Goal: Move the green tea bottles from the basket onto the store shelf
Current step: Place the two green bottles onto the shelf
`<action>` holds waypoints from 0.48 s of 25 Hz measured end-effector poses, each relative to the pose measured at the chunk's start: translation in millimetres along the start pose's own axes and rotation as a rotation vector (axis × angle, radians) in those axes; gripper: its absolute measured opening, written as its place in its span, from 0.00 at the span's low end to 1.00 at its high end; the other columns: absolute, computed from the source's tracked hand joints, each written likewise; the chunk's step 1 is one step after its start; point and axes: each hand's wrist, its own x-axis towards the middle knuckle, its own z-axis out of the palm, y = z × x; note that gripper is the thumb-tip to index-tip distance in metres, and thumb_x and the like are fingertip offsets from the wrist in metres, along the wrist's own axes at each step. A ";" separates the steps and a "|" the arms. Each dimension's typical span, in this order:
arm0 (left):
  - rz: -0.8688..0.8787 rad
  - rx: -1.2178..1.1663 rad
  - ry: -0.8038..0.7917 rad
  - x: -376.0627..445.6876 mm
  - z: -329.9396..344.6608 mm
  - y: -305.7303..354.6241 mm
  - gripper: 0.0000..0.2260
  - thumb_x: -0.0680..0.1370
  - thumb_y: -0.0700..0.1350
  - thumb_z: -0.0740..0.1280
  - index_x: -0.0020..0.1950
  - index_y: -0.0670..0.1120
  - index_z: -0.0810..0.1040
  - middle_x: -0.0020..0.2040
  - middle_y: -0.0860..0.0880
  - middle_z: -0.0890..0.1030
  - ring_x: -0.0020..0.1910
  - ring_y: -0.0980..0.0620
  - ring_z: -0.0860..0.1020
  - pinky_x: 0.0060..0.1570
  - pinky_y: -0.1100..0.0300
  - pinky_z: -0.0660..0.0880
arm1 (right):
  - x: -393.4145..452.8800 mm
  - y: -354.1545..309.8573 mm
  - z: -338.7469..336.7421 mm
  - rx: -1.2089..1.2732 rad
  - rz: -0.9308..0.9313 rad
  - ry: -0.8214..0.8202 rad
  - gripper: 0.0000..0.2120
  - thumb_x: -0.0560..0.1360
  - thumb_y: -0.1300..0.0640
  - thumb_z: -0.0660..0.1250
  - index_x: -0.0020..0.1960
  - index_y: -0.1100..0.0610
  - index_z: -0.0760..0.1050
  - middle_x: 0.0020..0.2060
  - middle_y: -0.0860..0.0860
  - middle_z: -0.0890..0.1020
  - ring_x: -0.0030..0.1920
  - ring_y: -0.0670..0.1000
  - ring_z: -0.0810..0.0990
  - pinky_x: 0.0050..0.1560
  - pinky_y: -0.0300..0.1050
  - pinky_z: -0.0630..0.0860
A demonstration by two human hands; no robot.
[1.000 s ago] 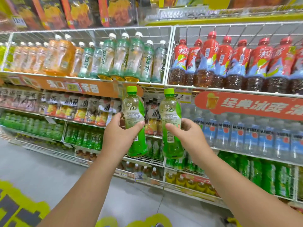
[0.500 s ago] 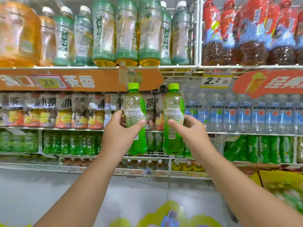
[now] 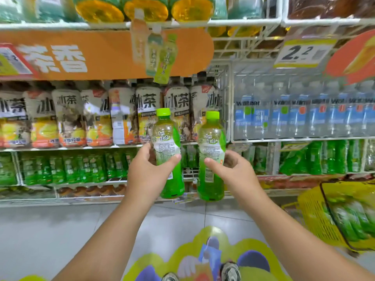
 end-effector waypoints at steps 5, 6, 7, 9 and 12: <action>-0.065 -0.078 -0.020 14.4 36.1 -79.0 0.17 0.71 0.49 0.80 0.57 0.56 0.80 0.51 0.60 0.86 0.51 0.60 0.84 0.54 0.53 0.81 | 17.3 94.9 13.1 -0.007 0.102 -0.035 0.17 0.69 0.49 0.81 0.54 0.53 0.84 0.47 0.49 0.89 0.53 0.54 0.86 0.59 0.57 0.82; -0.077 -0.092 -0.023 16.5 44.2 -95.7 0.17 0.72 0.47 0.80 0.57 0.56 0.80 0.50 0.60 0.86 0.51 0.60 0.84 0.50 0.58 0.81 | 20.7 114.4 16.6 -0.006 0.114 -0.042 0.12 0.72 0.55 0.81 0.53 0.54 0.83 0.47 0.49 0.89 0.52 0.54 0.86 0.58 0.55 0.82; -0.082 -0.105 -0.025 19.2 51.9 -110.8 0.16 0.72 0.45 0.79 0.56 0.56 0.80 0.49 0.61 0.86 0.49 0.61 0.85 0.45 0.63 0.80 | 24.1 132.1 19.5 -0.008 0.122 -0.044 0.10 0.73 0.58 0.80 0.53 0.54 0.83 0.46 0.49 0.89 0.52 0.54 0.86 0.56 0.52 0.81; -0.095 -0.123 -0.036 24.2 65.9 -141.0 0.15 0.73 0.42 0.78 0.55 0.55 0.80 0.47 0.62 0.86 0.47 0.63 0.84 0.40 0.69 0.78 | 30.5 163.5 25.7 -0.012 0.139 -0.049 0.08 0.74 0.60 0.79 0.51 0.54 0.83 0.45 0.48 0.89 0.51 0.54 0.87 0.53 0.48 0.81; -0.133 -0.144 -0.051 38.1 85.6 -183.8 0.14 0.74 0.41 0.78 0.56 0.53 0.80 0.48 0.61 0.87 0.48 0.63 0.85 0.44 0.65 0.79 | 47.8 204.5 33.8 -0.016 0.168 -0.037 0.08 0.74 0.59 0.78 0.51 0.54 0.83 0.46 0.47 0.89 0.50 0.50 0.87 0.52 0.47 0.81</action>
